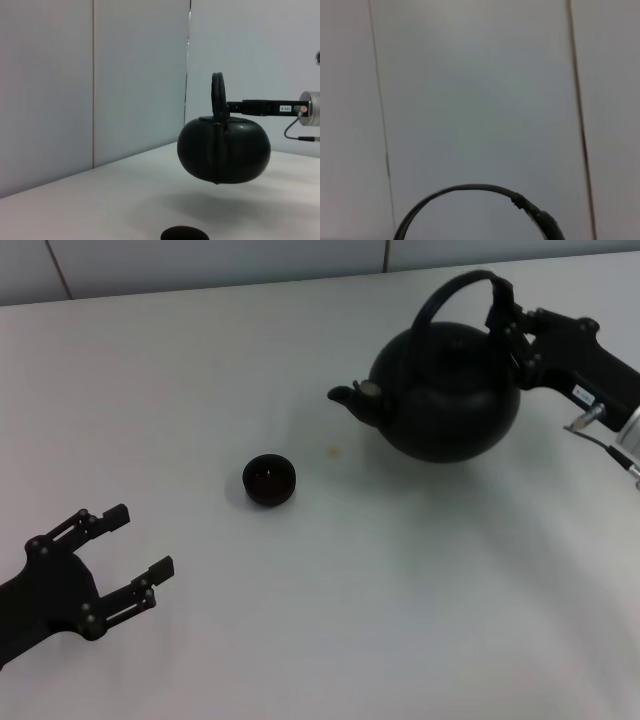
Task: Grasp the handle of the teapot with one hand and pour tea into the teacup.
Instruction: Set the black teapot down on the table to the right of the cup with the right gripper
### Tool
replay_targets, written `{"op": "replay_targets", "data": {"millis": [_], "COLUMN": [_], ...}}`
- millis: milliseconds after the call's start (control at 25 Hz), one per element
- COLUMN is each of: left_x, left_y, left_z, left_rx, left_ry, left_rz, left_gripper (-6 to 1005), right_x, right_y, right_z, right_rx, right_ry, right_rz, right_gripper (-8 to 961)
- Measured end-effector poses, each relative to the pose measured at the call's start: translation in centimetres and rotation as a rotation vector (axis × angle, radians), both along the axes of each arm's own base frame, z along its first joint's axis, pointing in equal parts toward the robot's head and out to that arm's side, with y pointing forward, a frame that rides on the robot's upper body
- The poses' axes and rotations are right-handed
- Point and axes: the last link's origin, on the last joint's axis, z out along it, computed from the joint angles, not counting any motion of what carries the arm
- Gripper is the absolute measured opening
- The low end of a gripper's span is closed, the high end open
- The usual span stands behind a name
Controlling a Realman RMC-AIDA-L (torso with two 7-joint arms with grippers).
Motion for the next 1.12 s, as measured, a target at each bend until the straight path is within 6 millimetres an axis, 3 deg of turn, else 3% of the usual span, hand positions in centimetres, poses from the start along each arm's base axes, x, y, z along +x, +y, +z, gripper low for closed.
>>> {"op": "replay_targets", "data": {"millis": [360, 1120], "left_x": [0.1, 0.0], "left_y": [0.0, -0.2], "left_z": [-0.2, -0.2], "left_rx": [-0.005, -0.007], "left_ry": [-0.005, -0.008], "left_rz": [0.001, 0.004], "left_gripper": [802, 802], "right_x": [1.3, 1.7], "right_y": [-1.9, -2.7], "right_z": [-1.6, -2.4], "right_rx": [0.081, 0.099], "right_ry": [-0.046, -0.081], "right_rz": [-0.035, -0.054], "right_gripper": [148, 154]}}
